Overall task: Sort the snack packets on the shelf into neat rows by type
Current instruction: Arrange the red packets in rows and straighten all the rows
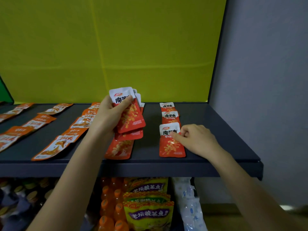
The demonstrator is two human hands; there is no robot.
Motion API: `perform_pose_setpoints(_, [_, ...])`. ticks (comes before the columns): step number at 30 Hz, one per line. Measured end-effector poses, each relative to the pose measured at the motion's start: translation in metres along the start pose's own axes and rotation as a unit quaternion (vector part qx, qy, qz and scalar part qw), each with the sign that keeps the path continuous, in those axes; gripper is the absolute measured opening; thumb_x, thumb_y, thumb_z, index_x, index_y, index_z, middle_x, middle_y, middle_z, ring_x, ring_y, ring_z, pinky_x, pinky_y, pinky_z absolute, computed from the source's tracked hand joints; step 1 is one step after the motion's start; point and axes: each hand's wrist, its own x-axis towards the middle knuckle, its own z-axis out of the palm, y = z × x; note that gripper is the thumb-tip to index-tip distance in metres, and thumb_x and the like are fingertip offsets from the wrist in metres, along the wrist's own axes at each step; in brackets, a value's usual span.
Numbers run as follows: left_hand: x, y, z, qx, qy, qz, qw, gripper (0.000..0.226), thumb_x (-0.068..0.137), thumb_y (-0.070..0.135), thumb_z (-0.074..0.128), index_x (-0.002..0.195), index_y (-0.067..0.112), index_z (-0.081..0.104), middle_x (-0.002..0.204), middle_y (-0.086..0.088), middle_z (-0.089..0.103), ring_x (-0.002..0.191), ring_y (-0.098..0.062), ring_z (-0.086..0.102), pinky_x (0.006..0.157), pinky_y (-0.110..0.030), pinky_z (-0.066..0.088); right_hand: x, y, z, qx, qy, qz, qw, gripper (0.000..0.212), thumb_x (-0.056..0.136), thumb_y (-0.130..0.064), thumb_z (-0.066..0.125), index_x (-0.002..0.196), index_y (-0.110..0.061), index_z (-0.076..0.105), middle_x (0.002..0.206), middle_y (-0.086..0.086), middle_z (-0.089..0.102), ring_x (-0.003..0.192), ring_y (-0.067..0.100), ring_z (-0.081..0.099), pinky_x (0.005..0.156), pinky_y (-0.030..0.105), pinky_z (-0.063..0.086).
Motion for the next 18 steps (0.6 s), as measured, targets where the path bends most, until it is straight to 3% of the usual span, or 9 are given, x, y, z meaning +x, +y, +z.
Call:
perform_pose_setpoints(6, [-0.006,-0.005,0.013,0.023,-0.014,0.013,1.000,0.035,0.087,0.023,0.062,0.119,0.010,0.055,0.091,-0.004,0.067,0.063,-0.008,0.064,0.057,-0.022,0.054,0.000,0.001,-0.007,-0.042,-0.003,0.017,0.999,0.047,0.086,-0.065,0.038,0.069,-0.023,0.048,0.077,-0.007,0.056,0.081,0.018,0.055,0.064,0.031,0.038])
perform_pose_setpoints(8, [-0.012,-0.008,0.024,0.016,-0.021,0.024,0.999,0.032,0.086,0.022,0.063,0.115,0.011,0.056,0.089,-0.003,0.068,0.062,-0.007,0.065,0.055,-0.020,0.055,-0.001,-0.001,-0.014,0.030,0.021,0.000,0.999,0.047,0.089,-0.062,0.032,0.076,-0.023,0.053,0.076,-0.007,0.055,0.082,0.017,0.055,0.065,0.031,0.038])
perform_pose_setpoints(10, [-0.016,-0.012,0.039,0.019,-0.028,0.033,0.999,0.031,0.084,0.021,0.066,0.111,0.010,0.056,0.091,-0.005,0.069,0.065,-0.009,0.066,0.057,-0.022,0.055,-0.005,-0.008,-0.023,0.177,0.026,-0.033,0.983,0.041,0.093,-0.055,0.030,0.075,-0.028,0.056,0.070,-0.012,0.054,0.075,0.009,0.054,0.066,0.025,0.038])
perform_pose_setpoints(13, [-0.018,-0.017,0.061,0.039,-0.022,0.028,0.999,0.037,0.077,0.021,0.074,0.105,0.008,0.054,0.096,-0.011,0.067,0.079,-0.020,0.066,0.071,-0.035,0.055,-0.007,-0.016,-0.032,0.281,0.017,-0.065,0.957,0.032,0.090,-0.054,0.040,0.079,-0.031,0.058,0.074,-0.013,0.059,0.071,-0.001,0.054,0.069,0.020,0.039])
perform_pose_setpoints(16, [-0.015,-0.019,0.079,0.027,-0.021,0.014,0.999,0.035,0.073,0.018,0.077,0.098,0.013,0.053,0.097,-0.010,0.066,0.088,-0.024,0.066,0.079,-0.040,0.055,-0.002,-0.011,-0.031,0.288,0.017,-0.053,0.956,0.031,0.083,-0.045,0.061,0.097,-0.018,0.057,0.082,-0.002,0.070,0.079,0.006,0.065,0.072,0.023,0.047])
perform_pose_setpoints(18, [-0.011,-0.020,0.089,0.021,-0.025,-0.001,0.999,0.042,0.074,0.021,0.077,0.106,0.007,0.054,0.103,-0.013,0.067,0.089,-0.025,0.066,0.078,-0.039,0.055,0.003,-0.005,-0.029,0.331,0.011,-0.042,0.942,0.031,0.081,-0.035,0.067,0.101,-0.014,0.056,0.083,0.002,0.073,0.080,0.011,0.069,0.078,0.029,0.052])
